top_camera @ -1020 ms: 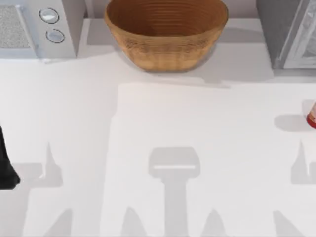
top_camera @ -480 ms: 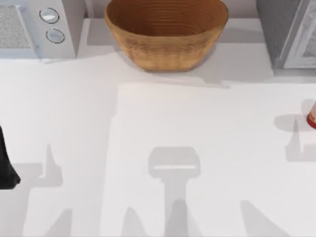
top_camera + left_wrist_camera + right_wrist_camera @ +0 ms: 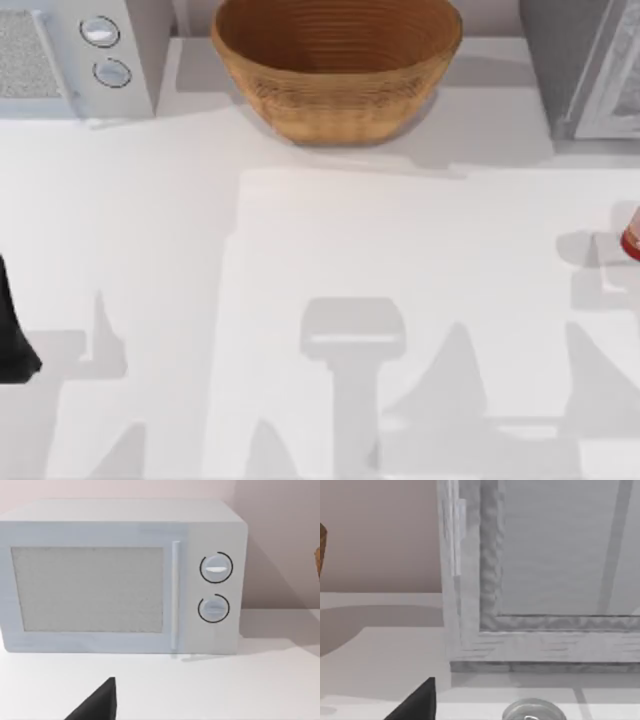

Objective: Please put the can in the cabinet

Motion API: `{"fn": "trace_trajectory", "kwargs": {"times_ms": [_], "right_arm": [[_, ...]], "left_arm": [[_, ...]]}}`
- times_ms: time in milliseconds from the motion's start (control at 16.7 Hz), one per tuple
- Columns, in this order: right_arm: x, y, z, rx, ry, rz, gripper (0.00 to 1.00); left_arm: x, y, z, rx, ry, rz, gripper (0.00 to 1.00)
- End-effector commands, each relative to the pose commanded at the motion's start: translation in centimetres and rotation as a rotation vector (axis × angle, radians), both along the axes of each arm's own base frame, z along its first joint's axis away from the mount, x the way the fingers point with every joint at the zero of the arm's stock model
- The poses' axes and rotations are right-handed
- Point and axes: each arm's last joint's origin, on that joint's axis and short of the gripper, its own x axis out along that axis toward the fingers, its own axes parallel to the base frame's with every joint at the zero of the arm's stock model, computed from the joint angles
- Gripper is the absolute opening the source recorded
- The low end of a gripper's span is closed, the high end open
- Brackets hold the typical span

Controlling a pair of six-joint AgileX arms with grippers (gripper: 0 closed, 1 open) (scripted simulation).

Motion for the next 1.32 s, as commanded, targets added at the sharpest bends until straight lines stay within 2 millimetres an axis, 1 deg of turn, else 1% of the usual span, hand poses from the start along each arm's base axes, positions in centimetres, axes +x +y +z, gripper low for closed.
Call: {"fn": "trace_trajectory", "kwargs": {"times_ms": [360, 660, 1020, 1320], "right_arm": [[2.8, -0.1, -4.0, 0.01, 0.091, -0.009, 1.0], [4.3, -0.1, -7.0, 0.008, 0.103, -0.012, 1.0], [5.1, -0.1, -9.9, 0.005, 0.101, -0.008, 1.0], [5.1, 0.0, -11.1, 0.005, 0.105, -0.004, 1.0]], "left_arm": [[0.0, 0.0, 0.0, 0.0, 0.0, 0.0, 1.0], [0.0, 0.0, 0.0, 0.0, 0.0, 0.0, 1.0], [0.0, 0.0, 0.0, 0.0, 0.0, 0.0, 1.0], [0.0, 0.0, 0.0, 0.0, 0.0, 0.0, 1.0]]}}
